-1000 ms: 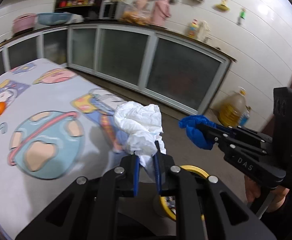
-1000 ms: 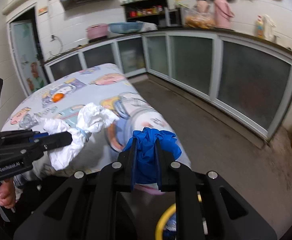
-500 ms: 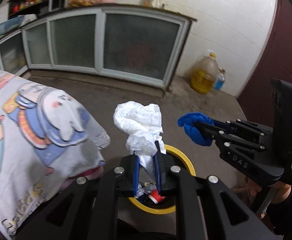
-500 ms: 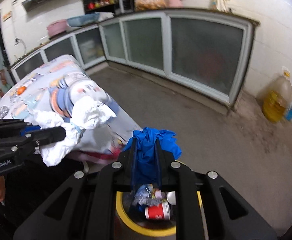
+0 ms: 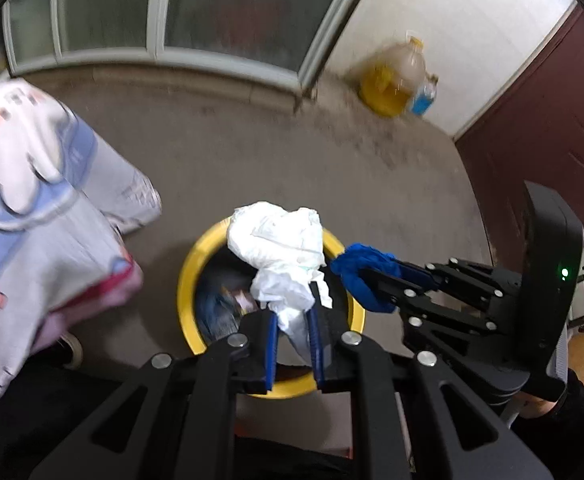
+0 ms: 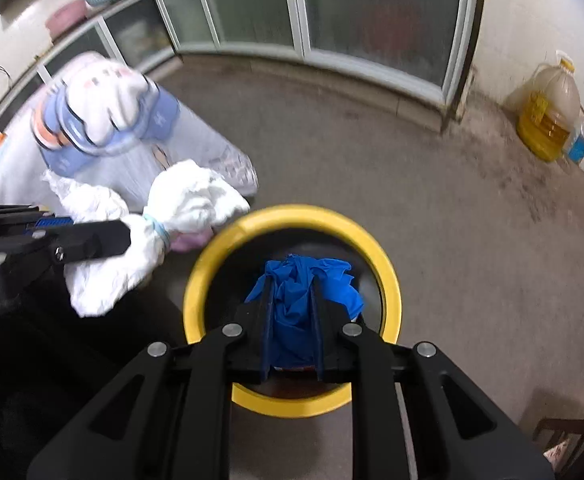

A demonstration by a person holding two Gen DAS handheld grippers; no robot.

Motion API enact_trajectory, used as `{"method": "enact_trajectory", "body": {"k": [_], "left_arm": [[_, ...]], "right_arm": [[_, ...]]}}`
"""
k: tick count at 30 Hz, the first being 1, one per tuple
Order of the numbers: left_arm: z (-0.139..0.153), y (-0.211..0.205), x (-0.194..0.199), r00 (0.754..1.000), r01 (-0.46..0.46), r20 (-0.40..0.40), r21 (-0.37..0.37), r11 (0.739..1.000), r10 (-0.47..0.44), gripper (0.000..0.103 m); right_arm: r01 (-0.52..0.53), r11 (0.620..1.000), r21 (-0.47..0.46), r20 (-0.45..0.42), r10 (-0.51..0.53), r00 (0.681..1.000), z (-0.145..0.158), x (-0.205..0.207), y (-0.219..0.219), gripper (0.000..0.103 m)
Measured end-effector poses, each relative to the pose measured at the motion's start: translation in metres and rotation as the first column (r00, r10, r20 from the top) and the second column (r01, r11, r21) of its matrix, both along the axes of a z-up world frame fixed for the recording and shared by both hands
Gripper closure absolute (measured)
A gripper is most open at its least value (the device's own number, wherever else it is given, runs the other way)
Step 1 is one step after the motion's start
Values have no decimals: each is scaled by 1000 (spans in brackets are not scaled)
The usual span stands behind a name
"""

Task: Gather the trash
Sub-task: 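Carry tissue and blue cloth over the bin and open both tools, then move both open tools back over the table toward the orange and scrubber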

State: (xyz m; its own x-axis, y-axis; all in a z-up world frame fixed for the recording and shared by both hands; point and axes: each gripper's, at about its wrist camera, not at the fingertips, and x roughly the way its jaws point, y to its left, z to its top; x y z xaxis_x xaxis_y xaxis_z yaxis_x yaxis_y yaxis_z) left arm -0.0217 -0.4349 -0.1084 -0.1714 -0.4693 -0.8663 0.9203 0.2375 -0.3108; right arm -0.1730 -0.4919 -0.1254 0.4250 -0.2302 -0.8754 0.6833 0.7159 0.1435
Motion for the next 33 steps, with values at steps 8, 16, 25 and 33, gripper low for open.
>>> {"method": "enact_trajectory", "body": {"k": [8, 16, 25, 33], "left_arm": [[-25, -6, 0, 999, -31, -25, 64, 997, 33, 35], [-6, 16, 37, 975, -196, -105, 6, 981, 196, 9], [87, 114, 107, 909, -409, -46, -284, 867, 414, 8], [143, 268, 169, 691, -608, 79, -472, 638, 718, 8]], "right_arm": [[-5, 999, 52, -97, 10, 995, -38, 5, -6, 46], [84, 996, 34, -93, -81, 992, -35, -14, -23, 35], [-38, 978, -206, 174, 75, 982, 54, 26, 11, 29], [-261, 920, -291, 294, 346, 891, 110, 121, 63, 24]]}}
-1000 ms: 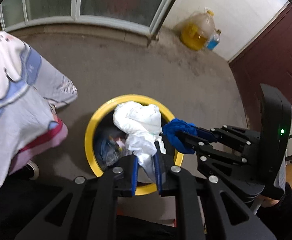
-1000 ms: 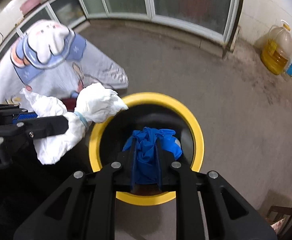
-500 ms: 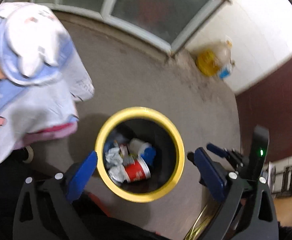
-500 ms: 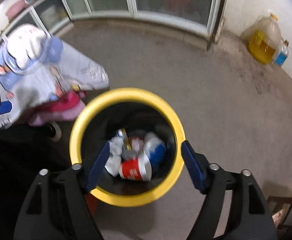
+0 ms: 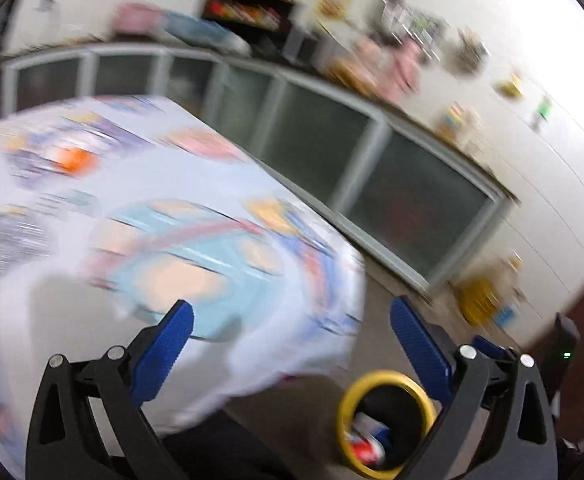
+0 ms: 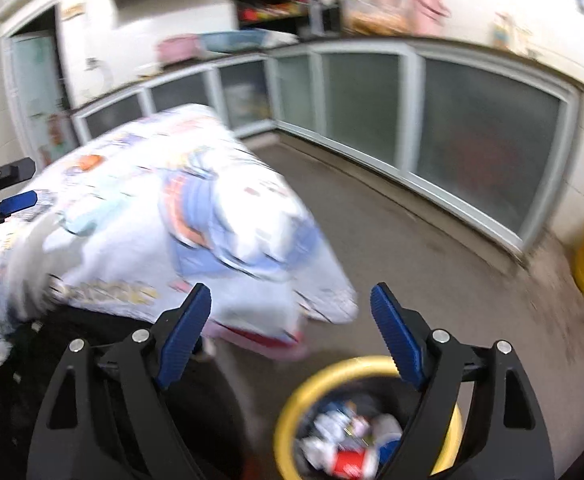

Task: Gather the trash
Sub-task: 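Move both open tools back over the table toward the orange and scrubber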

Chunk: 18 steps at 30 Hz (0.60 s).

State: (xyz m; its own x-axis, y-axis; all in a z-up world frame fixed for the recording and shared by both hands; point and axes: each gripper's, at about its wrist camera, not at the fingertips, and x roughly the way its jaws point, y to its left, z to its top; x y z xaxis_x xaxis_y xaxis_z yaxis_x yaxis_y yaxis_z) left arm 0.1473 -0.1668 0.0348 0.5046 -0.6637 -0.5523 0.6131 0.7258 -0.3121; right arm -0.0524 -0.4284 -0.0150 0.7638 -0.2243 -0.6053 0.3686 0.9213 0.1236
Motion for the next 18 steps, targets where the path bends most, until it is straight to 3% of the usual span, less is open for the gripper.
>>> {"method": "enact_trajectory", "body": {"k": [4, 10, 14, 18], "left_arm": [[15, 74, 19, 980, -182, 87, 11, 983, 180, 8], [20, 169, 47, 920, -379, 112, 15, 925, 375, 8], [17, 188, 59, 899, -423, 153, 68, 904, 410, 8], [6, 180, 79, 913, -400, 129, 88, 912, 388, 8]], "right_arm": [[-128, 991, -46, 35, 130, 991, 17, 60, 37, 18], [-313, 947, -75, 101, 320, 942, 46, 145, 100, 11], [-399, 910, -110, 118, 411, 904, 62, 202, 135, 8], [-462, 878, -122, 103, 474, 874, 71, 260, 160, 8]]}}
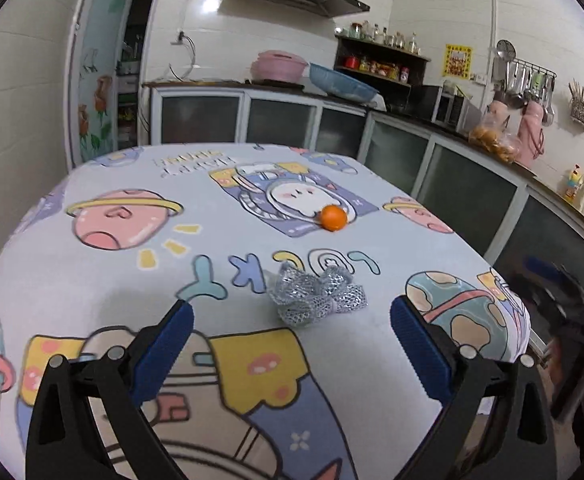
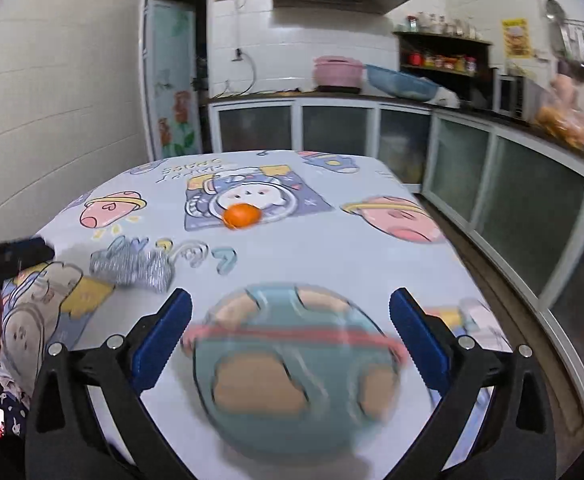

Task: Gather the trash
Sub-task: 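Move both open tools back over the table toward the orange and scrubber, then grasp the grey mesh scrubber with the left tool while the right tool grasps the orange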

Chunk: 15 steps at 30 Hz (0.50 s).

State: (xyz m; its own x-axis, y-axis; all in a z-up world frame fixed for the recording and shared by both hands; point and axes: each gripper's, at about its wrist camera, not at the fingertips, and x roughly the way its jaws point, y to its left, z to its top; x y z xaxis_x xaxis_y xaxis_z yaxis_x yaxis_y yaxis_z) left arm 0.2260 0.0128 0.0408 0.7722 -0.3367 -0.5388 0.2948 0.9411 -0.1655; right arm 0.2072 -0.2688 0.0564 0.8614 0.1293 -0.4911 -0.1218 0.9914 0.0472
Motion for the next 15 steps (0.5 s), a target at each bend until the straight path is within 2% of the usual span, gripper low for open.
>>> {"method": "enact_trajectory", "body": {"k": [9, 15], "left_arm": [[-16, -25, 42, 996, 63, -59, 48, 997, -61, 8], [-25, -40, 68, 989, 100, -114, 73, 992, -92, 8]], "right_arm": [[-101, 991, 91, -134, 112, 985, 1, 130, 29, 8], [-160, 987, 21, -192, 161, 968, -12, 184, 59, 9]]}}
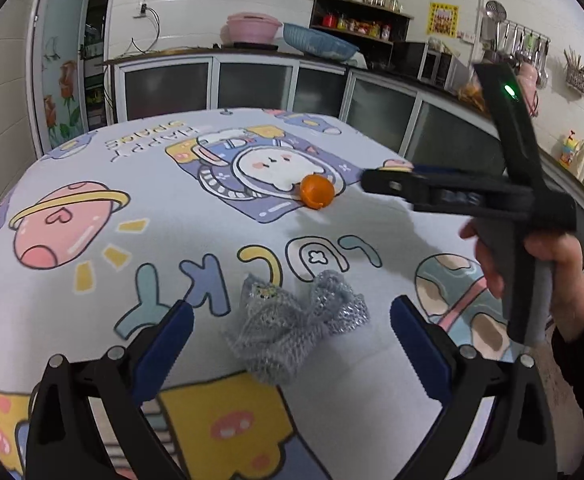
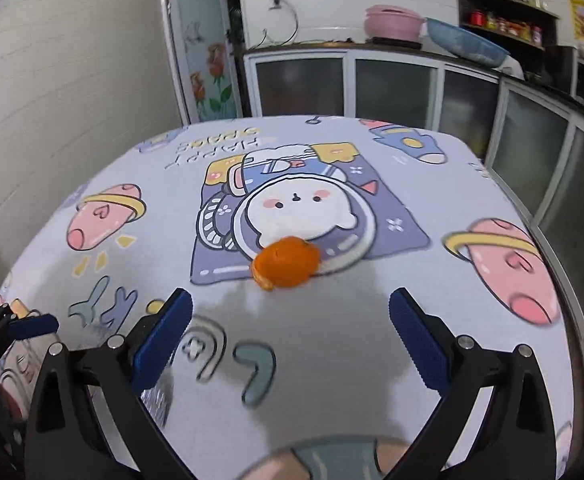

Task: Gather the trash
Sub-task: 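Grasp the grey mesh scrubber with the left tool while the right tool grasps the orange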

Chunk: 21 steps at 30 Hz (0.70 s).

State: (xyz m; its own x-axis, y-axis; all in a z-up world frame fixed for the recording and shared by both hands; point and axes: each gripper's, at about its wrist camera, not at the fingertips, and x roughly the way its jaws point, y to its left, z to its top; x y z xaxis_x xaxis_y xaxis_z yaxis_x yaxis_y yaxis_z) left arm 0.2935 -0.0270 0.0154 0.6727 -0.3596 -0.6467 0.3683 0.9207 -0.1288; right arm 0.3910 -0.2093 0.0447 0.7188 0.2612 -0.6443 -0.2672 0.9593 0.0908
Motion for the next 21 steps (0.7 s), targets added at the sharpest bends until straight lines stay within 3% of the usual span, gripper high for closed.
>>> {"method": "enact_trajectory", "body": {"k": [4, 10, 15, 19, 21], "left_arm": [[-9, -6, 17, 999, -16, -33, 8, 1000, 16, 8], [-30, 0, 40, 988, -61, -144, -81, 995, 49, 8], [-33, 3, 48, 984, -79, -168, -138, 987, 56, 8], [-34, 1, 49, 986, -68, -160, -149, 986, 44, 8], [-33, 0, 47, 988, -69, -147, -140, 988, 48, 14]], "right_arm": [[-17, 1000, -23, -55, 16, 998, -15, 31, 12, 9], [-15, 1000, -27, -86, 12, 996, -29, 57, 20, 11], [-9, 1000, -21, -101, 7, 995, -38, 68, 22, 12], [-20, 1000, -18, -126, 18, 992, -44, 72, 24, 22], [-17, 999, -30, -138, 13, 990, -47, 73, 26, 38]]}}
